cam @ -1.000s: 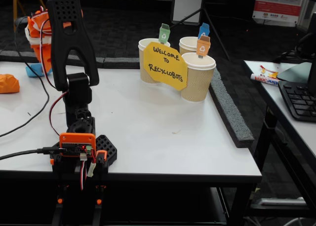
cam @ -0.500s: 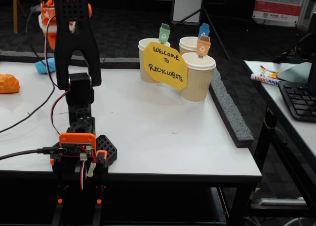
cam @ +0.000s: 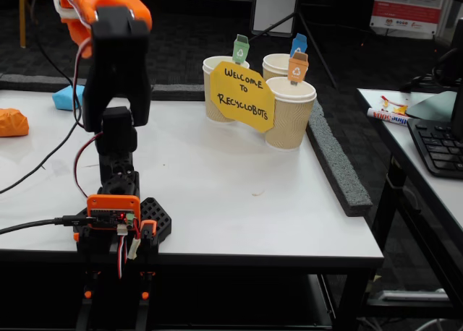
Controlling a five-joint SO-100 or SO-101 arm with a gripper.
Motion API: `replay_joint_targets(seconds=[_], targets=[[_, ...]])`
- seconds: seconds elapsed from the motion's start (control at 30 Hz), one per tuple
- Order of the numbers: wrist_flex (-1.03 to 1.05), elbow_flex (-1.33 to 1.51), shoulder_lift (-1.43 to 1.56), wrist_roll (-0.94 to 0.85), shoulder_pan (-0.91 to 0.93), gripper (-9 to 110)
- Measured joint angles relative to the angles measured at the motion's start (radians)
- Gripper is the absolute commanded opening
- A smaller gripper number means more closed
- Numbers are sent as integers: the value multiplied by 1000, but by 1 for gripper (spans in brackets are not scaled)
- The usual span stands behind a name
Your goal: Sort rubbish by color.
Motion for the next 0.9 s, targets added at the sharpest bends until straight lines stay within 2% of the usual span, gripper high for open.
replay_joint_targets(seconds=[0.17,0.47,0.67,0.9], targets=[[32,69,153,0,-35,0],[-23,112,166,0,-18,0],[-74,89,-40,0,5,0],[-77,-144,-345,0,23,1]])
